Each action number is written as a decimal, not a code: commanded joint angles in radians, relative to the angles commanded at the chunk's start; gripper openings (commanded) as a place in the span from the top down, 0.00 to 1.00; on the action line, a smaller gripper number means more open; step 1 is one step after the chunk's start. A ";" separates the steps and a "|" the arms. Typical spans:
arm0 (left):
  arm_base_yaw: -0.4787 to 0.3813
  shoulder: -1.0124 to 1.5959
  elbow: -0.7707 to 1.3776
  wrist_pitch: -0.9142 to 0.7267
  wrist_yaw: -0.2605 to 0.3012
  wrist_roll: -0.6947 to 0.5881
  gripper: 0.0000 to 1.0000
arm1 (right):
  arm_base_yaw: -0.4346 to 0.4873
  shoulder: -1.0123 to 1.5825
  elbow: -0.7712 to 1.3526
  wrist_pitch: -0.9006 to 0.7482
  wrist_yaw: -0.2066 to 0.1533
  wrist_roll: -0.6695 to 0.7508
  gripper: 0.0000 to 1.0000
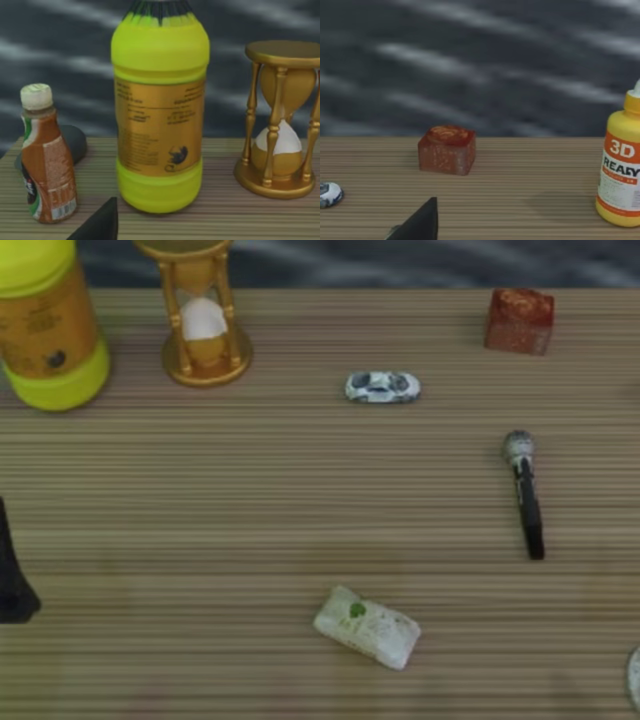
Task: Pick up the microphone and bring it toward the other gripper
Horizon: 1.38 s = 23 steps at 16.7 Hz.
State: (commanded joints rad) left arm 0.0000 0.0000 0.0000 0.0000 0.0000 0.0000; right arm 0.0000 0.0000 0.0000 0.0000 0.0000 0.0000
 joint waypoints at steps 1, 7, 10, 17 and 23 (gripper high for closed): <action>0.000 0.000 0.000 0.000 0.000 0.000 0.00 | 0.000 0.000 0.000 0.000 0.000 0.000 0.00; 0.000 0.000 0.000 0.000 0.000 0.000 0.00 | 0.031 0.157 0.149 -0.094 0.001 0.032 0.00; 0.000 0.000 0.000 0.000 0.000 0.000 0.00 | 0.066 0.379 0.329 -0.209 0.005 0.071 0.00; 0.000 0.000 0.000 0.000 0.000 0.000 0.00 | 0.168 1.135 0.840 -0.557 0.018 0.184 0.00; 0.000 0.000 0.000 0.000 0.000 0.000 0.00 | 0.250 1.693 1.235 -0.826 0.022 0.274 0.00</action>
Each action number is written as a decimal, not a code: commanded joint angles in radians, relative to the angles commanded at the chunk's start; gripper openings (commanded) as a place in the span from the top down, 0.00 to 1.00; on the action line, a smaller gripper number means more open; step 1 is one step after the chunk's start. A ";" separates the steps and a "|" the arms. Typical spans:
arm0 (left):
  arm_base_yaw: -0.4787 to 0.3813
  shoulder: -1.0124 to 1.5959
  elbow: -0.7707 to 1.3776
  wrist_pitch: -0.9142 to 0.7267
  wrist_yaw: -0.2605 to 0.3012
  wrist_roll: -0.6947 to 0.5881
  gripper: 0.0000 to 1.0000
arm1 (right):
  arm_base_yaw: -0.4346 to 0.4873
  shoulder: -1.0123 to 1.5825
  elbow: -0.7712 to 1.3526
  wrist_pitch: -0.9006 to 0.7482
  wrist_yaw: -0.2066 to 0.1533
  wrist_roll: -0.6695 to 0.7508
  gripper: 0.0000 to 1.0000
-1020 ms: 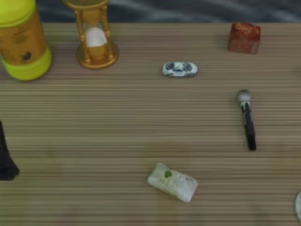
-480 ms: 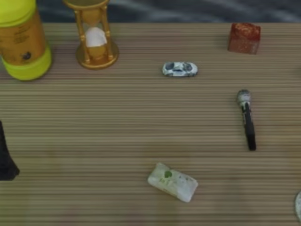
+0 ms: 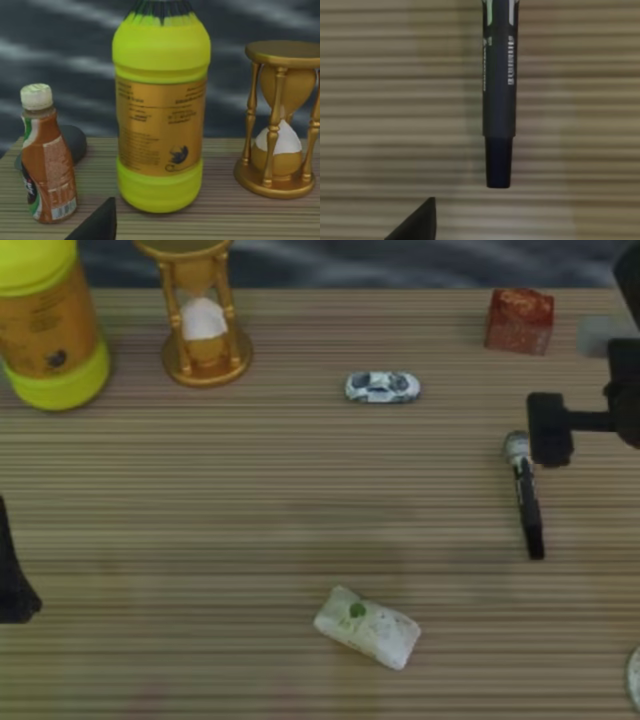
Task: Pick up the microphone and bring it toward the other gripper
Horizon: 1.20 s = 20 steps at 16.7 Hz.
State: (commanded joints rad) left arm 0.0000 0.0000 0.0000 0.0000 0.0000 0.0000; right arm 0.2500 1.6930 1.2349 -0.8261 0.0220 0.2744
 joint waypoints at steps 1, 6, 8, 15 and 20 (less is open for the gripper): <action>0.000 0.000 0.000 0.000 0.000 0.000 0.00 | 0.011 0.069 0.055 -0.034 0.000 0.012 0.00; 0.000 0.000 0.000 0.000 0.000 0.000 0.00 | 0.048 0.300 0.247 -0.144 -0.001 0.054 0.00; 0.000 0.000 0.000 0.000 0.000 0.000 0.00 | 0.053 0.327 0.270 -0.156 -0.001 0.058 0.00; 0.000 0.000 0.000 0.000 0.000 0.000 0.00 | 0.049 0.349 0.249 -0.115 -0.001 0.056 0.00; 0.000 0.000 0.000 0.000 0.000 0.000 0.00 | 0.049 0.463 0.166 0.091 0.000 0.057 0.00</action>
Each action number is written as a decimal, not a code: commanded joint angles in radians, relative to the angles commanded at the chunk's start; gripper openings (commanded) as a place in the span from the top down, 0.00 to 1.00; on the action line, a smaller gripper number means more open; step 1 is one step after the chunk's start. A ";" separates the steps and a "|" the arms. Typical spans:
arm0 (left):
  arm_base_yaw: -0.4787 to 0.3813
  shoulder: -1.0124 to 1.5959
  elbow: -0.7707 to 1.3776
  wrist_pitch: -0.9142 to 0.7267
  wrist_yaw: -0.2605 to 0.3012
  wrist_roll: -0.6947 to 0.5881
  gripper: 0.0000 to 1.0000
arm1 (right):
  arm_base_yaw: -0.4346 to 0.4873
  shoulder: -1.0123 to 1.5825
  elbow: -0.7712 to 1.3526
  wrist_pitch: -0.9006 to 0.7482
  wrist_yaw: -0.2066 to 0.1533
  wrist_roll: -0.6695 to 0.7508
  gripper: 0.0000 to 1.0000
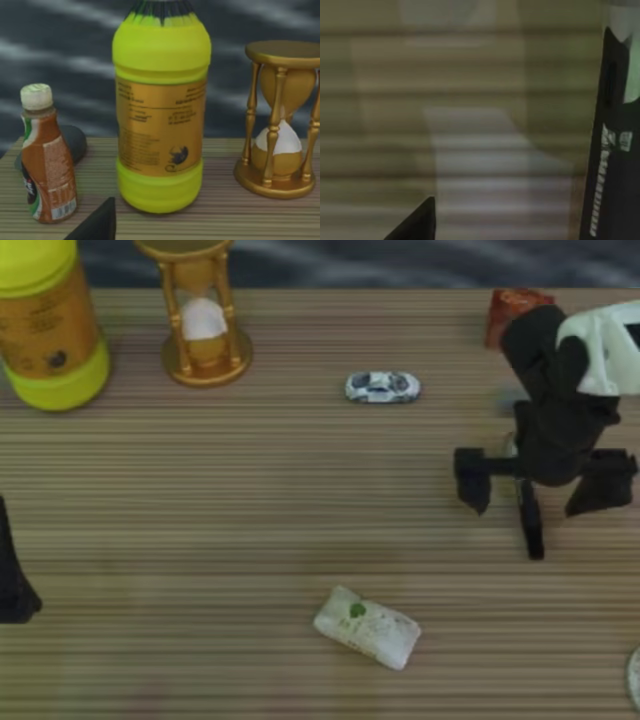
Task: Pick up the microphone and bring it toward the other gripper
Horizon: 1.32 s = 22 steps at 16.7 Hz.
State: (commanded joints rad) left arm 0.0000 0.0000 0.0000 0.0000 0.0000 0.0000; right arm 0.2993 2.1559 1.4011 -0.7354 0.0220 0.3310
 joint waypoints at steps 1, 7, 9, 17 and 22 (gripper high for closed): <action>0.000 0.000 0.000 0.000 0.000 0.000 0.00 | 0.000 0.021 -0.015 0.035 0.000 0.000 0.00; 0.000 0.000 0.000 0.000 0.000 0.000 0.00 | 0.000 0.051 -0.034 0.079 0.001 0.001 0.00; 0.000 0.000 0.000 0.000 0.000 0.000 0.00 | 0.000 0.051 -0.034 0.079 0.001 0.001 0.15; 0.000 0.000 0.000 0.000 0.000 0.000 0.00 | 0.000 0.051 -0.034 0.079 0.001 0.001 0.75; 0.000 0.000 0.000 0.000 0.000 0.000 0.00 | 0.000 0.051 -0.034 0.079 0.001 0.001 1.00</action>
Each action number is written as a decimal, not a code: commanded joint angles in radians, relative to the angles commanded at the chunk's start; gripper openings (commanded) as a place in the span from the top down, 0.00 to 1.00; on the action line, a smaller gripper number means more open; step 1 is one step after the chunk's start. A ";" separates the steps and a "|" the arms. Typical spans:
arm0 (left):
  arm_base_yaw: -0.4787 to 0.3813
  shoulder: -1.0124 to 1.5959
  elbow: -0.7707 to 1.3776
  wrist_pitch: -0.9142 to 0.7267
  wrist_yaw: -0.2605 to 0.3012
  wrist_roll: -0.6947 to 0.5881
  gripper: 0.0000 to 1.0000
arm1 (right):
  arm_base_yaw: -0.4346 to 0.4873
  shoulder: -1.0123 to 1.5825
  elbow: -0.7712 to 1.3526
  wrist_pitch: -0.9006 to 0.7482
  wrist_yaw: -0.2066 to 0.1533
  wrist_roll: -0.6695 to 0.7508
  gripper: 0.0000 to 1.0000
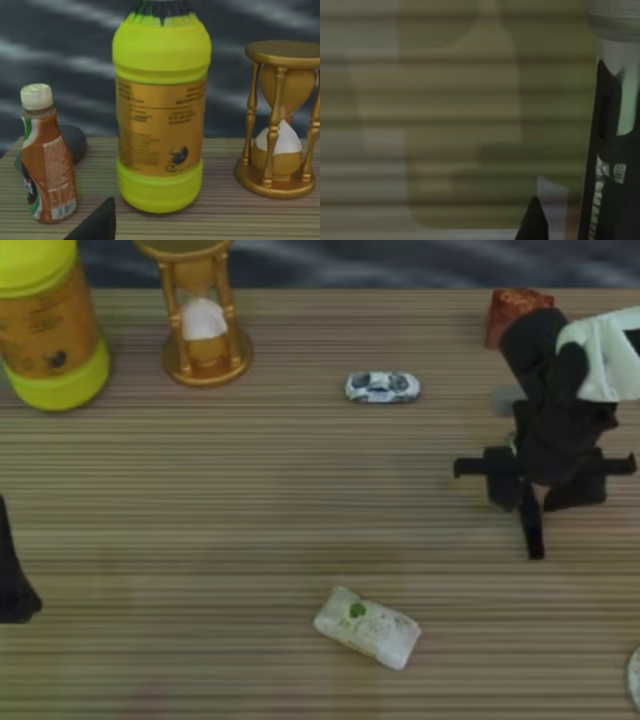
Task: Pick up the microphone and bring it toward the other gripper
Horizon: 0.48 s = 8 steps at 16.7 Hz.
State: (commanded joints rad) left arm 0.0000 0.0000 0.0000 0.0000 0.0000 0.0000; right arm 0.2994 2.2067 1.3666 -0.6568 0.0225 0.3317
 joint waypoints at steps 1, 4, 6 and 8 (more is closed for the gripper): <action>0.000 0.000 0.000 0.000 0.000 0.000 0.00 | 0.000 0.000 0.000 0.000 0.000 0.000 1.00; 0.000 0.000 0.000 0.000 0.000 0.000 0.00 | 0.000 0.000 0.000 0.000 0.000 0.000 1.00; 0.000 0.000 0.000 0.000 0.000 0.000 0.00 | 0.000 0.000 0.000 0.000 0.000 0.000 1.00; 0.000 0.000 0.000 0.000 0.000 0.000 0.00 | -0.001 -0.055 0.020 -0.021 0.021 -0.014 1.00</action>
State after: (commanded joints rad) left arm 0.0000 0.0000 0.0000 0.0000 0.0000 0.0000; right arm 0.2986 2.1520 1.3862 -0.6782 0.0438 0.3181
